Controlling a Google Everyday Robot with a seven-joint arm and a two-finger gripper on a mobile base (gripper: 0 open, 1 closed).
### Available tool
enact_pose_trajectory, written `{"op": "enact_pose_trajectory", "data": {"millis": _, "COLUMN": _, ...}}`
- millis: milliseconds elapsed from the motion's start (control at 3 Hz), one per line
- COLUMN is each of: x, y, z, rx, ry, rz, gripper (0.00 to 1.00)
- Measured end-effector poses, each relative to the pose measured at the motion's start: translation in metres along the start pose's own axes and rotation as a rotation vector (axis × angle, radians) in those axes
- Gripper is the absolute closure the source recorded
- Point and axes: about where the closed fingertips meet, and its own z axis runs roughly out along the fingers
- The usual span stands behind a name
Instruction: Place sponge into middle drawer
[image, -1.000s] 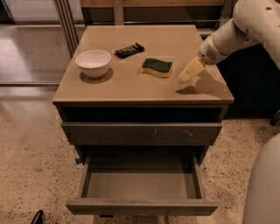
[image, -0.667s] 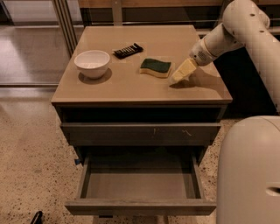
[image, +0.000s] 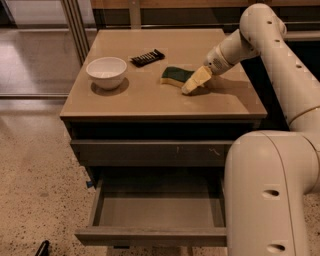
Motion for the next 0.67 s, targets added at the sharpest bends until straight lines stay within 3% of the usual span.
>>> {"op": "enact_pose_trajectory", "data": {"millis": 333, "x": -0.0211, "y": 0.0015, "z": 0.0132, "rx": -0.014, "ry": -0.015, "rz": -0.040, "gripper": 0.00}}
{"op": "enact_pose_trajectory", "data": {"millis": 667, "x": -0.0240, "y": 0.0016, "z": 0.0149, "rx": -0.016, "ry": -0.017, "rz": -0.045, "gripper": 0.14}}
